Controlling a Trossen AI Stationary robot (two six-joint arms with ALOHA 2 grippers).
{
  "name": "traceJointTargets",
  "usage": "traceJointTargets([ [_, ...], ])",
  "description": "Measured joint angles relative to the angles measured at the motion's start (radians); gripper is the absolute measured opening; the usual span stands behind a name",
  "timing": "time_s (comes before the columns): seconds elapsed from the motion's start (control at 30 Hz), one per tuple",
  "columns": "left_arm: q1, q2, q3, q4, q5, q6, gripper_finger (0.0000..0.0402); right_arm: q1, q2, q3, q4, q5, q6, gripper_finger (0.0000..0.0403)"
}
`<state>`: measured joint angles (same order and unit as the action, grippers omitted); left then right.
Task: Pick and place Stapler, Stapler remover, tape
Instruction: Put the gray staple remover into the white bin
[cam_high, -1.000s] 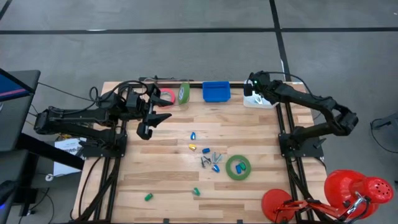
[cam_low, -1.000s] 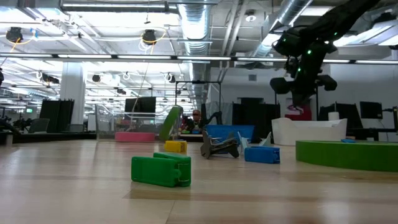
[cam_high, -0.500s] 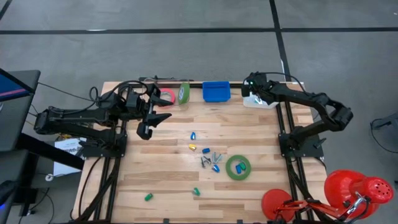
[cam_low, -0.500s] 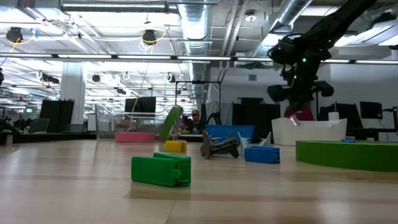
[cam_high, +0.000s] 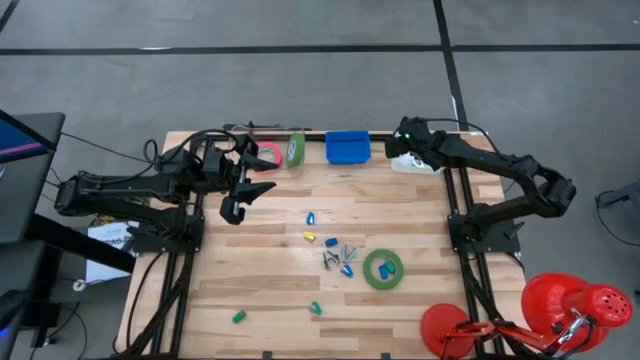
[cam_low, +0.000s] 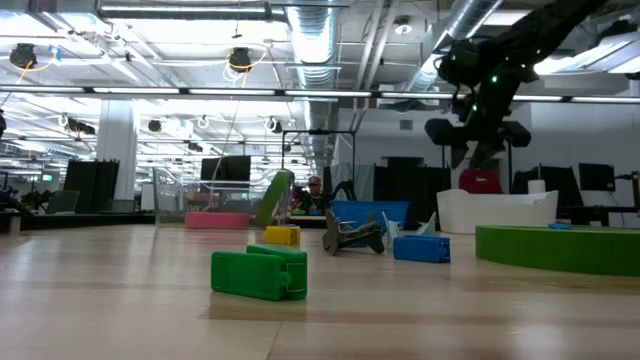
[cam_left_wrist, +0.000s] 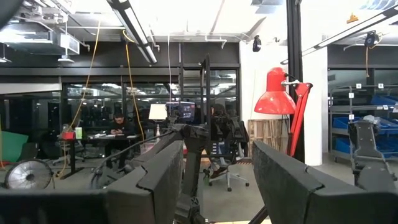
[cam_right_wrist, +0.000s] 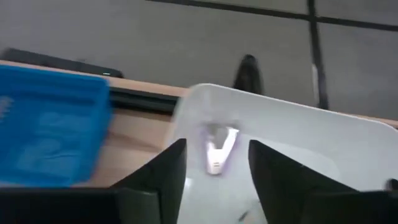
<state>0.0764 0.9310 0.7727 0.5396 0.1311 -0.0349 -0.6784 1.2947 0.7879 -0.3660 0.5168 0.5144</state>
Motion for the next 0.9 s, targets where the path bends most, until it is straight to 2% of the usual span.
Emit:
traceJointTargets([
  [0.27, 0.000, 0.000, 0.000, 0.000, 0.000, 0.000, 0.0182, 0.190, -0.087, 0.000, 0.004, -0.162, -0.130, 0.0195],
  [0.4, 0.000, 0.000, 0.000, 0.000, 0.000, 0.000, 0.0182, 0.312, -0.107, 0.000, 0.001, -0.235, -0.153, 0.0195],
  [0.6, 0.000, 0.000, 0.000, 0.000, 0.000, 0.000, 0.0182, 0.481, -0.090, 0.000, -0.009, -0.411, -0.174, 0.0189],
  [0.73, 0.000, 0.000, 0.000, 0.000, 0.000, 0.000, 0.0182, 0.592, -0.078, 0.000, -0.024, -0.442, -0.198, 0.0183],
  [0.9, 0.000, 0.000, 0.000, 0.000, 0.000, 0.000, 0.0182, 0.719, -0.078, 0.000, -0.016, -0.442, -0.317, 0.0174],
])
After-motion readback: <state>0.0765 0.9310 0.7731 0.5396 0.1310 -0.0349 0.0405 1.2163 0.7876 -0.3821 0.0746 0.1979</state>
